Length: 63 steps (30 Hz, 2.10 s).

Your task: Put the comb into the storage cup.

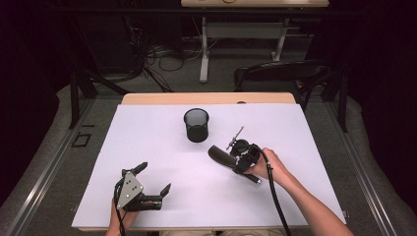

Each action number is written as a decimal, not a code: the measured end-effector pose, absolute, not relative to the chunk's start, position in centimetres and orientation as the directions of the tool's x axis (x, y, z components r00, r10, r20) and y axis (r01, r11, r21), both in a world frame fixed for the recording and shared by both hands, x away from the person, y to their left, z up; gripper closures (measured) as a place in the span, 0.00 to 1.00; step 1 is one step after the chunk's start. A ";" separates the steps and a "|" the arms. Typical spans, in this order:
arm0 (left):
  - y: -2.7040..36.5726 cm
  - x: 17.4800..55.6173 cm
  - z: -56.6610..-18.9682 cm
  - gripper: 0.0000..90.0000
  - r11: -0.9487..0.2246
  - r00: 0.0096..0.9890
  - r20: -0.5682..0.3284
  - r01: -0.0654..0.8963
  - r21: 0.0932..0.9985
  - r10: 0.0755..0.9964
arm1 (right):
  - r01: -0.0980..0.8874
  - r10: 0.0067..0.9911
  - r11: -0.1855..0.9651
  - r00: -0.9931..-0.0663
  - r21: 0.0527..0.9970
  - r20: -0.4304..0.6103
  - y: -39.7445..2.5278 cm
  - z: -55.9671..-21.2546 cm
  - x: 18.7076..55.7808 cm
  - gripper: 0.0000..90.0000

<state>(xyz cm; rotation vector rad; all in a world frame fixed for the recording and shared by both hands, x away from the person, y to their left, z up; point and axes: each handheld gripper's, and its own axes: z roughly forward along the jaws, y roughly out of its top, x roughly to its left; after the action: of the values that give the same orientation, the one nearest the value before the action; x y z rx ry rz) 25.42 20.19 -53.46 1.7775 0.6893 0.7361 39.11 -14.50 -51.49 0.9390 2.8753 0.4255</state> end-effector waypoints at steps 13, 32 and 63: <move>20.2 25.4 -53.5 0.00 -0.289 0.645 0.155 0.106 0.952 0.748 | 0.574 0.597 0.782 -0.802 0.245 -0.028 -13.5 -52.3 39.5 0.74; 20.2 25.4 -53.5 0.00 -0.290 0.647 0.155 0.106 0.951 0.747 | 0.642 0.662 0.716 -0.749 0.275 0.024 -14.3 -52.9 39.7 0.81; 20.1 25.5 -53.6 0.00 -0.295 0.645 0.155 0.115 0.948 0.748 | 0.606 0.658 0.635 -0.749 0.480 0.076 -17.3 -50.9 38.1 0.81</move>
<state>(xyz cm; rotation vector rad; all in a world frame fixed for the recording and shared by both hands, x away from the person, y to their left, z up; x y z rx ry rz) 25.53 20.13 -53.60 1.7864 0.6952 0.7330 38.11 -17.29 -50.92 1.0643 2.7431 0.7454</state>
